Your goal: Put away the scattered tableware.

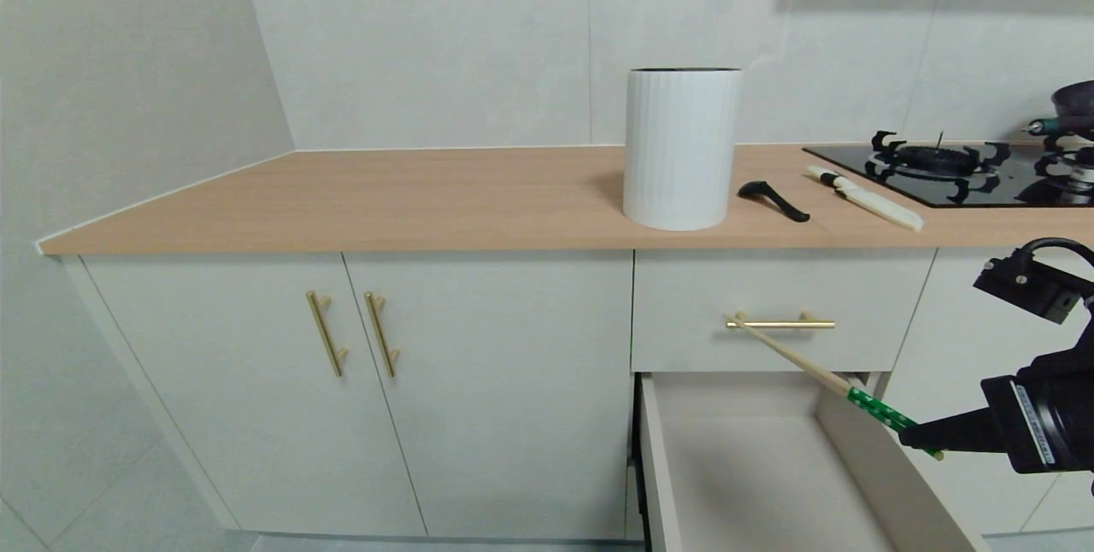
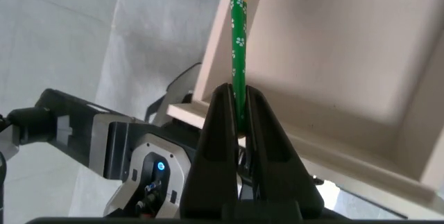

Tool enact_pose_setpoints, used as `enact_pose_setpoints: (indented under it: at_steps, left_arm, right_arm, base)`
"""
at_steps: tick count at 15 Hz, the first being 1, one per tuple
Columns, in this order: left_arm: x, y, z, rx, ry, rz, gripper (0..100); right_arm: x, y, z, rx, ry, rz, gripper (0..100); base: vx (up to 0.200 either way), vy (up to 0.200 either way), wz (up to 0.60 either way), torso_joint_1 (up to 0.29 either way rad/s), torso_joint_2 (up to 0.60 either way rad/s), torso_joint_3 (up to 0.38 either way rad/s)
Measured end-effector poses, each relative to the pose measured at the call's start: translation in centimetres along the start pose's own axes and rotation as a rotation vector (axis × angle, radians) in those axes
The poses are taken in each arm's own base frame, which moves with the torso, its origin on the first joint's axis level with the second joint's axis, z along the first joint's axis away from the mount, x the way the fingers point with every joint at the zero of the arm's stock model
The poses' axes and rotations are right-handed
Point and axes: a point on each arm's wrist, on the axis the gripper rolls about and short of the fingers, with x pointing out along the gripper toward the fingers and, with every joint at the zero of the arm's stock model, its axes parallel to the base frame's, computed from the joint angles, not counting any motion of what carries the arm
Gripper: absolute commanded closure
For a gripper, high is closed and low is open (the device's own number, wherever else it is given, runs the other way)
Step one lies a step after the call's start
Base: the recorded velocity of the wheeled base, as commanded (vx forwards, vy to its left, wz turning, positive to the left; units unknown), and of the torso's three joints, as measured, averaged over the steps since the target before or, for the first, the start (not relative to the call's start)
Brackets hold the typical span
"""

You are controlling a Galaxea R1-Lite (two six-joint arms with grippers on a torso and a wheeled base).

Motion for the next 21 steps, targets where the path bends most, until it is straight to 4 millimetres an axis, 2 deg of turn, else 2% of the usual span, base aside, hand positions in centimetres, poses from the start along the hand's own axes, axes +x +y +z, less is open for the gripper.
enact_pose_setpoints:
  at_steps: [3, 8, 12, 16, 21]
  left_arm:
    - [0.0, 0.0, 0.0, 0.0, 0.0, 0.0, 0]
    - [0.0, 0.0, 0.0, 0.0, 0.0, 0.0, 0]
    - [0.0, 0.0, 0.0, 0.0, 0.0, 0.0, 0]
    - [0.0, 0.0, 0.0, 0.0, 0.0, 0.0, 0]
    - [0.0, 0.0, 0.0, 0.0, 0.0, 0.0, 0]
  right_arm:
    - [0.2, -0.1, 0.0, 0.003, 0.01, -0.003, 100]
    - [0.8, 0.1, 0.0, -0.009, 0.019, 0.006, 100]
    - [2.8, -0.4, 0.3, -0.002, 0.083, -0.017, 100]
    - [7.6, -1.6, 1.4, 0.048, 0.223, -0.09, 100]
    - [16.6, -3.5, 2.2, 0.124, 0.327, -0.2, 100]
  base:
    - [0.0, 0.0, 0.0, -0.11, 0.39, 0.281]
    - [0.0, 0.0, 0.0, -0.015, 0.06, 0.043]
    - [0.0, 0.0, 0.0, 0.0, 0.0, 0.0]
    - [0.0, 0.0, 0.0, 0.0, 0.0, 0.0]
    - [0.0, 0.0, 0.0, 0.0, 0.0, 0.0]
